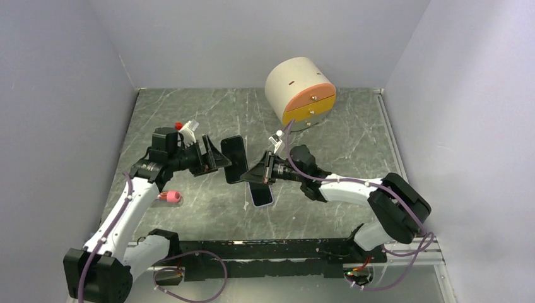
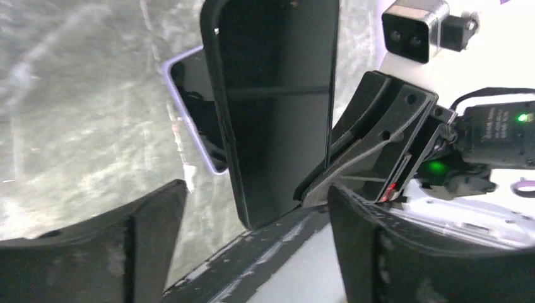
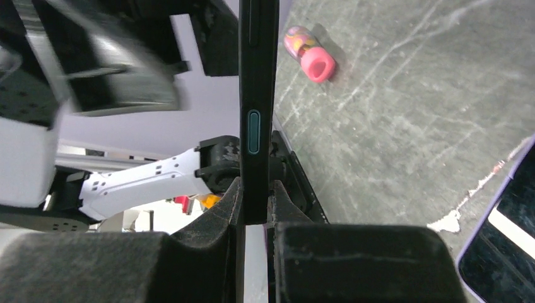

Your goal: Put the phone into the phone case

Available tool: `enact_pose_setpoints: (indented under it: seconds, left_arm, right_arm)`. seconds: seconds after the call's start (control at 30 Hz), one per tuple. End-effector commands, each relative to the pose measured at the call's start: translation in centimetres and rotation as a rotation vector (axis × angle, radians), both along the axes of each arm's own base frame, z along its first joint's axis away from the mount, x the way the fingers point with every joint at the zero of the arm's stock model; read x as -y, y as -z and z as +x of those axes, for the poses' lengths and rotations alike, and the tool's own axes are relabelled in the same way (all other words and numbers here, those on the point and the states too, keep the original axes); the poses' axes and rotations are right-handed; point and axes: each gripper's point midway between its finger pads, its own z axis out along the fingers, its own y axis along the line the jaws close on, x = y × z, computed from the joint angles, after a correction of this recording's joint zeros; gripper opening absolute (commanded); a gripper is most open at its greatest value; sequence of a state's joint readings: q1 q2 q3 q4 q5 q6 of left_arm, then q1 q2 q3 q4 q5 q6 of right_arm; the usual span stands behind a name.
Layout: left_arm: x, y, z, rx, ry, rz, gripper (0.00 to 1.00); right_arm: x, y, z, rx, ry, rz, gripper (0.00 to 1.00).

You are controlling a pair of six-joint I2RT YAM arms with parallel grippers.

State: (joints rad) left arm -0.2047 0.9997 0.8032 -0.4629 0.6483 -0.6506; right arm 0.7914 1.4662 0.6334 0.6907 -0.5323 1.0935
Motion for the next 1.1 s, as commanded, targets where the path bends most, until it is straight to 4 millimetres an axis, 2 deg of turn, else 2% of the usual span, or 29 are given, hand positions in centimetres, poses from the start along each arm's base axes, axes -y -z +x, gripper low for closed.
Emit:
enact_pose_setpoints:
  seconds: [0.0, 0.23, 0.37, 0.47, 0.6, 0.77, 0.83, 0.9, 1.0, 1.07]
  left_arm:
    - [-2.4, -2.6, 0.6, 0.142, -0.081, 0.143, 0.94]
    - [-8.3, -4.1, 1.1, 0.255, -0.309, 0.399, 0.94]
    - [-11.5, -4.2, 0.8, 0.268, -0.442, 0.513, 0.94]
    - [-12.3, -4.6, 0.5, 0.281, -0.472, 0.535, 0.94]
    - [-12.3, -4.9, 0.2, 0.311, -0.478, 0.526, 0.94]
    - [-12.5, -4.9, 0.2, 0.315, -0.482, 0.530, 0.94]
    - [-12.4, -4.8, 0.2, 0.311, -0.479, 0.531, 0.94]
    - [-12.4, -4.7, 0.1, 0.309, -0.475, 0.528, 0.94]
    - [-12.1, -4.7, 0.2, 0.308, -0.469, 0.516, 0.94]
    - [-12.0, -4.7, 0.2, 0.310, -0.463, 0.512, 0.94]
  right_arm:
    - [-1.0, -1.5, 1.4, 0.068, 0.045, 0.003, 0.00]
    - [-4.0, 2.7, 0.8, -0.015, 0.031, -0.145, 0.00]
    - [-5.9, 4.8, 0.4, -0.085, 0.008, -0.195, 0.00]
    - [-6.8, 6.1, 0.2, -0.137, 0.011, -0.217, 0.00]
    - [-7.4, 8.0, -0.1, -0.203, 0.020, -0.238, 0.00]
    - [-7.2, 9.6, -0.6, -0.274, 0.031, -0.248, 0.00]
    - [-6.9, 10.0, -0.5, -0.283, 0.052, -0.263, 0.04]
    - [-6.9, 10.0, -0.5, -0.283, 0.052, -0.265, 0.12]
    - [-6.9, 10.0, -0.5, -0.286, 0.051, -0.284, 0.36]
    - [-6.6, 10.1, -0.4, -0.287, 0.059, -0.304, 0.44]
